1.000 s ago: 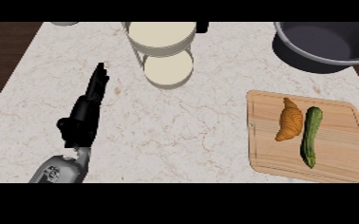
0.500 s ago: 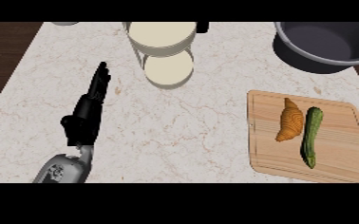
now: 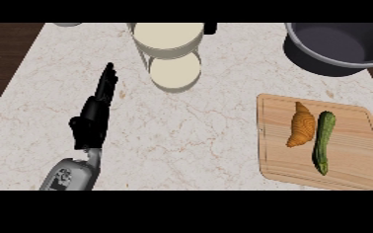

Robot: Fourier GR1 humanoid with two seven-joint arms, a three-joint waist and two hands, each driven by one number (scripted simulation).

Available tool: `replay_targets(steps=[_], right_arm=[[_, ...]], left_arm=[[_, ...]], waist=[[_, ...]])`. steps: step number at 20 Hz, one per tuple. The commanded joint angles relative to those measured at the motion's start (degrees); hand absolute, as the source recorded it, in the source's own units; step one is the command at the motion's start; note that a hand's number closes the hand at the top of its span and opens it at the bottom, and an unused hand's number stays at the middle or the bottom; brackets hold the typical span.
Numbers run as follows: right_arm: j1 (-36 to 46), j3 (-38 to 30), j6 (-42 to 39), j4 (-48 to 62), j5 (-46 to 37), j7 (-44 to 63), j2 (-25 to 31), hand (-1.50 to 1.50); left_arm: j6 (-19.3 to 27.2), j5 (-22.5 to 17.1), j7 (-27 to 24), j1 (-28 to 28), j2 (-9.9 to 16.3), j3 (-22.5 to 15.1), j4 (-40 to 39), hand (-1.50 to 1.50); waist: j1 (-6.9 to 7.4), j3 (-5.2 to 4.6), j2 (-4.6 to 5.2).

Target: Pick the squash from the cutting board and place it in the tiered basket

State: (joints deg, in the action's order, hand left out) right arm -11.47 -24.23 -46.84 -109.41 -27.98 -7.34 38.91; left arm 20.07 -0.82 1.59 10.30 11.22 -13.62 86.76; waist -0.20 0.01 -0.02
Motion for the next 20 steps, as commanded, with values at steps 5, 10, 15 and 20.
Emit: replay_targets(steps=[5, 10, 15, 20], right_arm=[[-0.69, 2.07, 3.51, 1.81, -9.50, -8.00, -0.78, -1.50], [2.67, 6.09, 6.91, 2.48, -15.36, -9.33, -1.27, -1.50], [4.01, 3.20, 6.62, 3.90, -17.39, -8.88, -2.44, -1.50], [6.35, 5.50, 11.42, 9.50, -22.00, -6.83, -6.83, -1.50]], left_arm=[[-4.36, -0.58, -3.28, -1.09, -0.39, 4.14, -1.61, 0.00], [-2.66, 2.90, 0.12, -1.67, -2.38, 1.91, 1.21, 0.00], [-3.29, 4.40, 3.83, 0.00, -3.20, 2.65, 3.39, 0.00], [-3.75, 5.21, 2.92, -4.46, -3.71, 2.12, 6.01, 0.00]], waist=[[0.01, -0.02, 0.00], [0.24, -0.01, 0.02], [0.15, -0.02, 0.00], [0.39, -0.01, -0.01]])
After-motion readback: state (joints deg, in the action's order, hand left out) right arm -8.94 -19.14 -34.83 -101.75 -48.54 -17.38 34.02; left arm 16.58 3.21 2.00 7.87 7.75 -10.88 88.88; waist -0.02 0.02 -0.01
